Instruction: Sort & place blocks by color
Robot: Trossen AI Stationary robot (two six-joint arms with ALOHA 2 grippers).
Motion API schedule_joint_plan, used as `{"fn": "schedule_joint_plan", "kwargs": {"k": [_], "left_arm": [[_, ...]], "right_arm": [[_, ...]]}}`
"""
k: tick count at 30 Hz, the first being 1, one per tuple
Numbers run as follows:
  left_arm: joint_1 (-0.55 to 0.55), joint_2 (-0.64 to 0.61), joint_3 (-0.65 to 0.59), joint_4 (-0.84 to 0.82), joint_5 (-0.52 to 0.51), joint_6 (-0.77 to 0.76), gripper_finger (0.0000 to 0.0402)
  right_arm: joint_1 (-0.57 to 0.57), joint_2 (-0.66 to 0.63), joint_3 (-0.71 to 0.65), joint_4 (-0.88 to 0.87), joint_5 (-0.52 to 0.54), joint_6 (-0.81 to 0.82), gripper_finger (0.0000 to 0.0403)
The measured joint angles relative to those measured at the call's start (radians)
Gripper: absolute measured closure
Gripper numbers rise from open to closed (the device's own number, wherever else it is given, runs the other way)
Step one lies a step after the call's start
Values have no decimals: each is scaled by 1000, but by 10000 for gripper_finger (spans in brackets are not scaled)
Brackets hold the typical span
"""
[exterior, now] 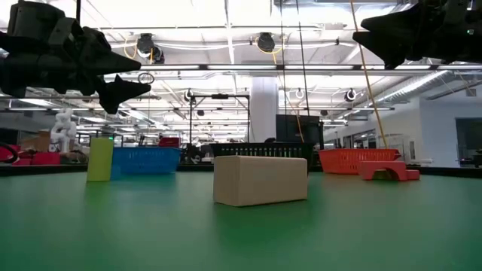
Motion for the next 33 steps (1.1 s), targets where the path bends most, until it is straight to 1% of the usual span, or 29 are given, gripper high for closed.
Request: {"fn": "schedule_joint_plan", "kwargs": {"k": [17, 22, 24, 33], "left_arm": [[0, 0, 0, 0, 0, 0, 123], [0, 0, 0, 0, 0, 0, 123], [0, 0, 0, 0, 0, 0, 123], [0, 0, 0, 0, 0, 0, 123]], "right_arm": [[0, 0, 0, 0, 0, 0, 192], [-6, 0, 0, 0, 1, -108, 192], [-6, 0, 0, 0, 1, -128, 192], [-6, 0, 0, 2, 0, -83, 192]]}}
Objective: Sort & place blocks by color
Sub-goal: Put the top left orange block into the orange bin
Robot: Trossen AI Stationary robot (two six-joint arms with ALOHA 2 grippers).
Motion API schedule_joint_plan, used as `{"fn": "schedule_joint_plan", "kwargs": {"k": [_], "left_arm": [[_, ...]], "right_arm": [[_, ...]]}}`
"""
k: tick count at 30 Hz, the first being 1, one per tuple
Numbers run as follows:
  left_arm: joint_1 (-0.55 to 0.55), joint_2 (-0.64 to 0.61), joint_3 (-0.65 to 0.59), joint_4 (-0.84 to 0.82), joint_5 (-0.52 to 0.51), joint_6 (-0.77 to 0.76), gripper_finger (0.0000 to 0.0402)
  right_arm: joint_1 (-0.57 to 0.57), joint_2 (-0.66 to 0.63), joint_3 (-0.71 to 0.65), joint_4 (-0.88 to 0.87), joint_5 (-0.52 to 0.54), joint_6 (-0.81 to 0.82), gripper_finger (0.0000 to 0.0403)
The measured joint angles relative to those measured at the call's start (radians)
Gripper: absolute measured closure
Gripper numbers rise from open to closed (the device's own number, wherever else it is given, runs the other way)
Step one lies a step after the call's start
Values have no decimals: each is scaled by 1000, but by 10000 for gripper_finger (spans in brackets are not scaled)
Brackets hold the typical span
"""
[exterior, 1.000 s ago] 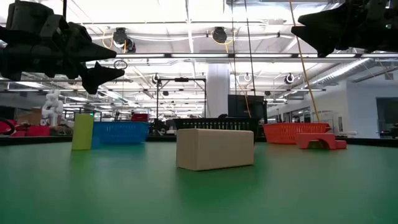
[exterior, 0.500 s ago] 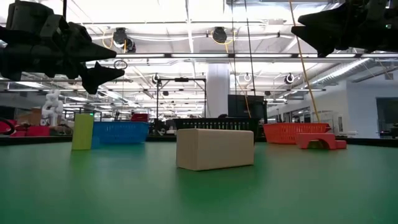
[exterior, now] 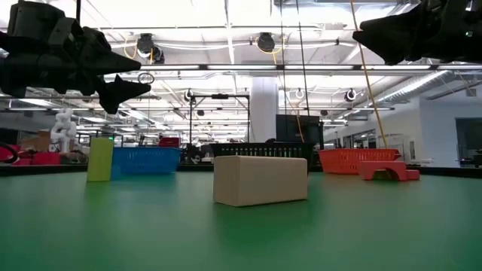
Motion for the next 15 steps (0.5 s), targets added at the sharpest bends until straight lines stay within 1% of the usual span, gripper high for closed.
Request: {"fn": "schedule_joint_plan", "kwargs": {"k": [8, 15], "left_arm": [[0, 0, 0, 0, 0, 0, 123], [0, 0, 0, 0, 0, 0, 123]], "right_arm": [[0, 0, 0, 113, 1, 19, 192], [0, 0, 0, 256, 0, 183, 192]]}}
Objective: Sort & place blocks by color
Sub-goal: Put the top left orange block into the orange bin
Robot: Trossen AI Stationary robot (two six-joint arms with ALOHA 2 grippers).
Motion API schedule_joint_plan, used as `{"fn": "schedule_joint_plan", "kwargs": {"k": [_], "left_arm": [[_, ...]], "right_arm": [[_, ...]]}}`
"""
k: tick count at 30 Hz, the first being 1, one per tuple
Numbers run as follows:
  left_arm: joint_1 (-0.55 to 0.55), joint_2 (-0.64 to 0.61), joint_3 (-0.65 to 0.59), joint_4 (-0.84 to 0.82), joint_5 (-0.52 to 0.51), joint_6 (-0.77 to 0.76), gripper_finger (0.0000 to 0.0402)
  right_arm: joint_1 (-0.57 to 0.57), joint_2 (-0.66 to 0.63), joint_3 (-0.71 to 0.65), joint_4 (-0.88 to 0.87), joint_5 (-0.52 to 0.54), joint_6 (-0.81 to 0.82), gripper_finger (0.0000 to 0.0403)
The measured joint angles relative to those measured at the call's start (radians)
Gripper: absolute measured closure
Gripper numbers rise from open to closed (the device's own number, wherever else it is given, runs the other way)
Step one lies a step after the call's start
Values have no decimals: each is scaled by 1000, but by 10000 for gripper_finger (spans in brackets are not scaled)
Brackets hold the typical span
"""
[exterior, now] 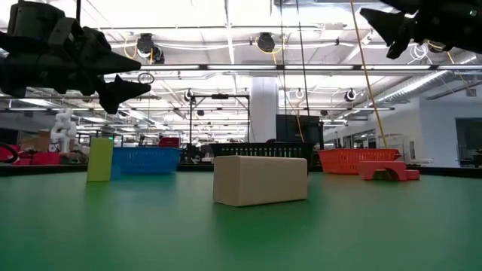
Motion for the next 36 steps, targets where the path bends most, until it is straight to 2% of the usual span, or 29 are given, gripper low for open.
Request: {"fn": "schedule_joint_plan", "kwargs": {"k": [6, 10, 13, 19, 25, 28, 31, 36], "left_arm": [[0, 0, 0, 0, 0, 0, 123], [0, 0, 0, 0, 0, 0, 123], [0, 0, 0, 0, 0, 0, 123], [0, 0, 0, 0, 0, 0, 123], [0, 0, 0, 0, 0, 0, 123], [0, 0, 0, 0, 0, 0, 123], [0, 0, 0, 0, 0, 0, 123], [0, 0, 0, 0, 0, 0, 123]], "right_arm": [[0, 0, 3, 13, 0, 117, 192], [0, 0, 46, -25, 9, 106, 193], [0, 0, 114, -126, 67, 71, 193], [-25, 1, 319, -597, 213, 54, 193], [-72, 22, 518, -1191, 236, 283, 191], [-91, 51, 568, -1395, 232, 401, 181], [-116, 84, 576, -1540, 146, 528, 161], [-141, 167, 576, -1701, -102, 609, 127]]}}
